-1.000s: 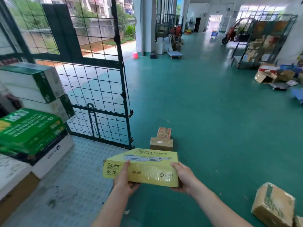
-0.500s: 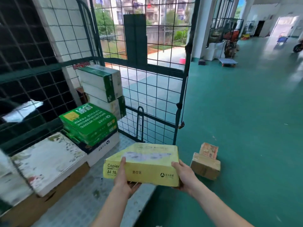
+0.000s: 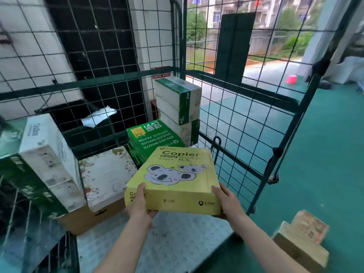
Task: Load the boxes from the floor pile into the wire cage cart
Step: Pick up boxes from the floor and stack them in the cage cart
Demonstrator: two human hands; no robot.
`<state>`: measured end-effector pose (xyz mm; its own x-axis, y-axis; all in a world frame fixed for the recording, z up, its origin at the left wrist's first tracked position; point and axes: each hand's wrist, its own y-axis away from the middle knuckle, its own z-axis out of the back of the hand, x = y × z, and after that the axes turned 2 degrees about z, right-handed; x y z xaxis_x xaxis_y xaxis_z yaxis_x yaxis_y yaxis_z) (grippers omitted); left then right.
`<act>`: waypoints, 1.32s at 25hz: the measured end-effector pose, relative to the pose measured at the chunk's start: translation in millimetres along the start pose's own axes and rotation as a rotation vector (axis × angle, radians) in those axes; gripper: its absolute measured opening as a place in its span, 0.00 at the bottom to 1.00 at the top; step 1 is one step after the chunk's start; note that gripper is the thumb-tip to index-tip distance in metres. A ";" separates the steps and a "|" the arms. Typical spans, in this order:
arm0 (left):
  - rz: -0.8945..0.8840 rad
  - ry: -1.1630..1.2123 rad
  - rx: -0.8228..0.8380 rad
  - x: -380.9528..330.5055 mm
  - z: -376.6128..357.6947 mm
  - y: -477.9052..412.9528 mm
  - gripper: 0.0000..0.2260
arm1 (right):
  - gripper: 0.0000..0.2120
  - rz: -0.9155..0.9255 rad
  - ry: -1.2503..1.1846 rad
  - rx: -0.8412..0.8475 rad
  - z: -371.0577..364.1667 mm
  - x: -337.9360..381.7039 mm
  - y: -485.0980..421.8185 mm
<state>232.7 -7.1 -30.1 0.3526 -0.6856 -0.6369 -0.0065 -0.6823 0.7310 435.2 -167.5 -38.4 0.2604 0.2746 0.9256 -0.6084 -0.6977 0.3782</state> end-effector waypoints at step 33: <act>-0.364 -0.222 0.035 -178.5 -97.5 -220.9 0.16 | 0.13 -0.052 0.376 0.175 -151.8 151.2 -325.7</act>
<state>262.4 290.7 -54.0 0.1282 -0.4340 -0.8918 0.0480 -0.8954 0.4426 559.0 201.7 -19.4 -0.0238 0.5123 0.8585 -0.4565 -0.7695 0.4466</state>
